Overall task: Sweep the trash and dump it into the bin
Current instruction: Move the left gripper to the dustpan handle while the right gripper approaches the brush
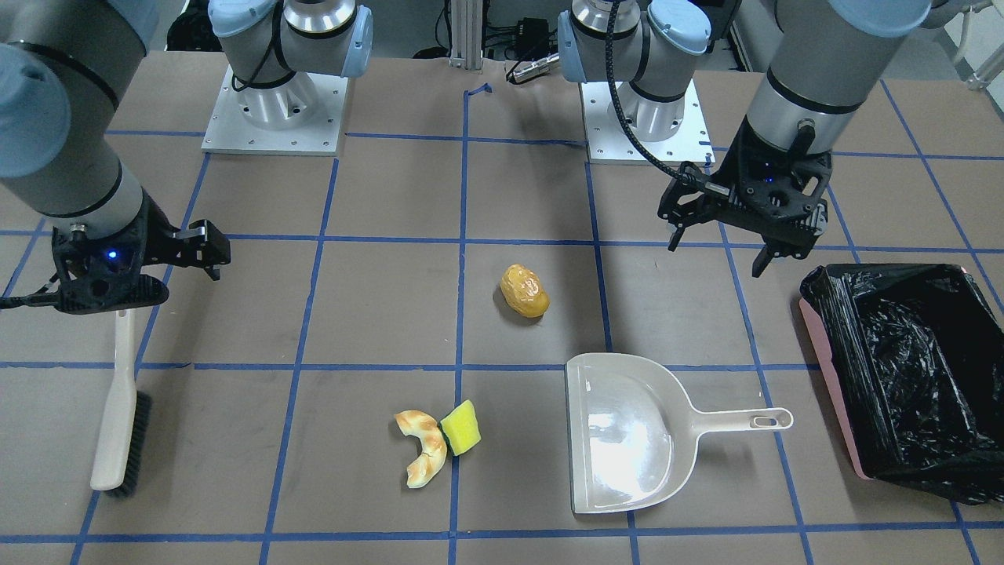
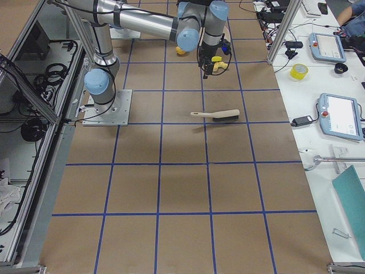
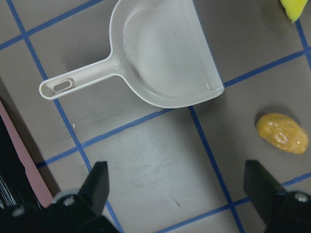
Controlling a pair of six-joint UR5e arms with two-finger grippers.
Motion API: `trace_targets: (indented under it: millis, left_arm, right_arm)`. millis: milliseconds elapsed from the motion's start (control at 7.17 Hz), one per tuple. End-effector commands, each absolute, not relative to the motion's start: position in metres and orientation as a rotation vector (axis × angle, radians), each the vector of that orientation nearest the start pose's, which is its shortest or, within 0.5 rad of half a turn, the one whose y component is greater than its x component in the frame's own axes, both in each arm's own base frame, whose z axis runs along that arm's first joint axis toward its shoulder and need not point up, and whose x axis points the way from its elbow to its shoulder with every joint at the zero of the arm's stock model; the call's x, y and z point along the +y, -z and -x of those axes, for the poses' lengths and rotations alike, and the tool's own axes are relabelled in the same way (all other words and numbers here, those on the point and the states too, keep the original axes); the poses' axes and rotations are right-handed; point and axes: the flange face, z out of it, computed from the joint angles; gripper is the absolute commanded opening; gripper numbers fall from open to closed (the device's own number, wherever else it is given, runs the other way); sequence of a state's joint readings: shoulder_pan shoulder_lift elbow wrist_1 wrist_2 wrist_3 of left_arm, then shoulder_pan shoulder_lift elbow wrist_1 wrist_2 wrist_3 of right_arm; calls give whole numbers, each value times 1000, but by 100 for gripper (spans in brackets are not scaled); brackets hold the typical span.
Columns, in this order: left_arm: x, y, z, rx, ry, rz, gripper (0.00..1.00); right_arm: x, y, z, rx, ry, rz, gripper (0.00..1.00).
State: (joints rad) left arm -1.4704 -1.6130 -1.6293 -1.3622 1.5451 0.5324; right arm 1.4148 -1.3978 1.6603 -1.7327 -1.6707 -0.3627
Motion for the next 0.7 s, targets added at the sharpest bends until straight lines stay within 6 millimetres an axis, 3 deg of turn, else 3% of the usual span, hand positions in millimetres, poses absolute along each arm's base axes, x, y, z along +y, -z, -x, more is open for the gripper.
trace_targets:
  millis: [0,279,558]
  left_arm:
    - [-541,-418,48,2913,67,-1191,100]
    - [-565,-379,30,2838,67,-1414,100]
    - [-604,-349,22,2438,147,-1927,100]
  right_arm:
    - [-549,-328,19,3177,-185,379,100]
    - [-555,-301,70,3153,-228,349,99]
    - [-566,-272,82,3169,-257,373,96]
